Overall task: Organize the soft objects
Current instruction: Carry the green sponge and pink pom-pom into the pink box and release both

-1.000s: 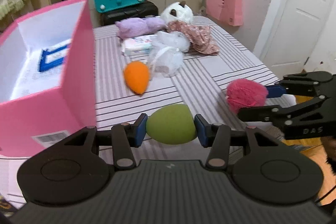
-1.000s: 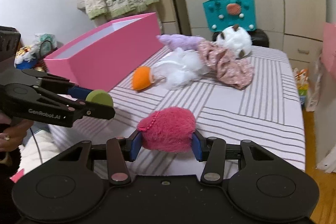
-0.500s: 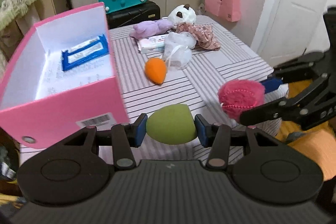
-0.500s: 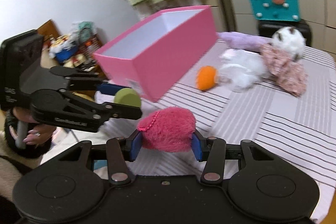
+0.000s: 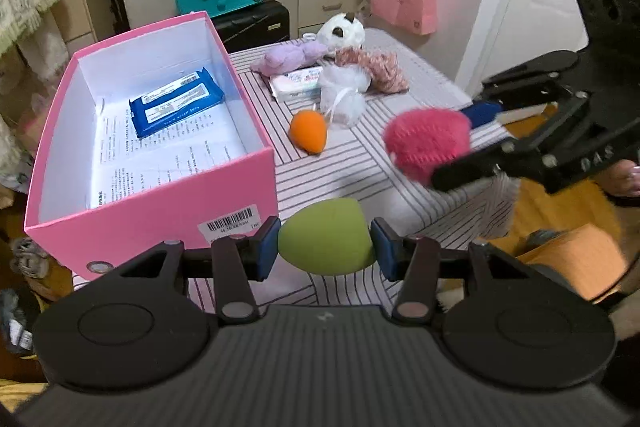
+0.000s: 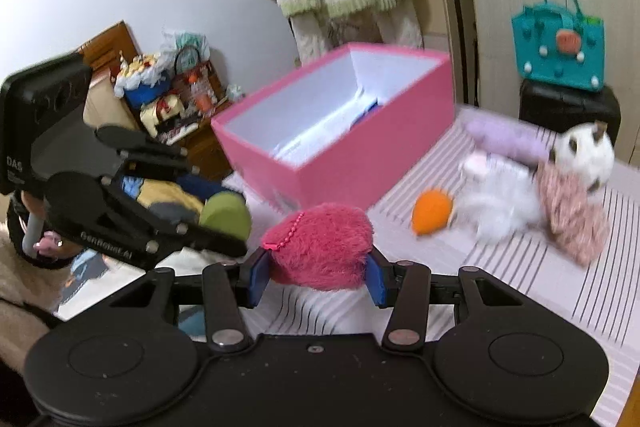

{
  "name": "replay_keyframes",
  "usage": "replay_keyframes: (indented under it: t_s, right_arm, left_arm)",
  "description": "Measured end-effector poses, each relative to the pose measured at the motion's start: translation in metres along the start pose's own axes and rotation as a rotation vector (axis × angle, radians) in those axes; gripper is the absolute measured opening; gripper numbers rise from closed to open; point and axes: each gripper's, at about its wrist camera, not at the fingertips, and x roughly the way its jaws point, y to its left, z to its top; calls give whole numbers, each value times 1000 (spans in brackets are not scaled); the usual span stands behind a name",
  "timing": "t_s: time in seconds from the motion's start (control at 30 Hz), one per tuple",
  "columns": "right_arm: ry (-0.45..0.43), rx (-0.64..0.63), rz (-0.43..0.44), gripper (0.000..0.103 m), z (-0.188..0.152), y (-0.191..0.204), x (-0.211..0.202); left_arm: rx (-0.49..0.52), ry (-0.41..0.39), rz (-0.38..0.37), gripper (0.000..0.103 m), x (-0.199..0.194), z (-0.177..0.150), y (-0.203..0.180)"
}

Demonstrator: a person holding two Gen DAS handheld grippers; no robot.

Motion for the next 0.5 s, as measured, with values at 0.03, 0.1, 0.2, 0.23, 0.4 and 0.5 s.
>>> replay_keyframes:
  t_s: [0.03,0.1,0.2,0.23,0.4,0.5]
  right_arm:
    - [-9,-8,-1,54,6,-1,1]
    - [-34,-34,-10,54,19,-1,3]
    - [-82,-86,-40,54,37,-2,11]
    - [-101,-92,-52,54,42,-5,14]
    - [-150,-150,-65,54,69,-12,37]
    - [-149,-205,-57,55,90,-12,58]
  left_arm:
    - [-4,-3,-9,48,-1,2,4]
    - [-4,-21,1,48,-5,6,13]
    - [-12,-57,43,48,-8,15,29]
    - [-18,-73,61,48,-8,18,34]
    - [-45,-128,153,49,-6,36,69]
    - [-53,-126,205,50,3,51,90]
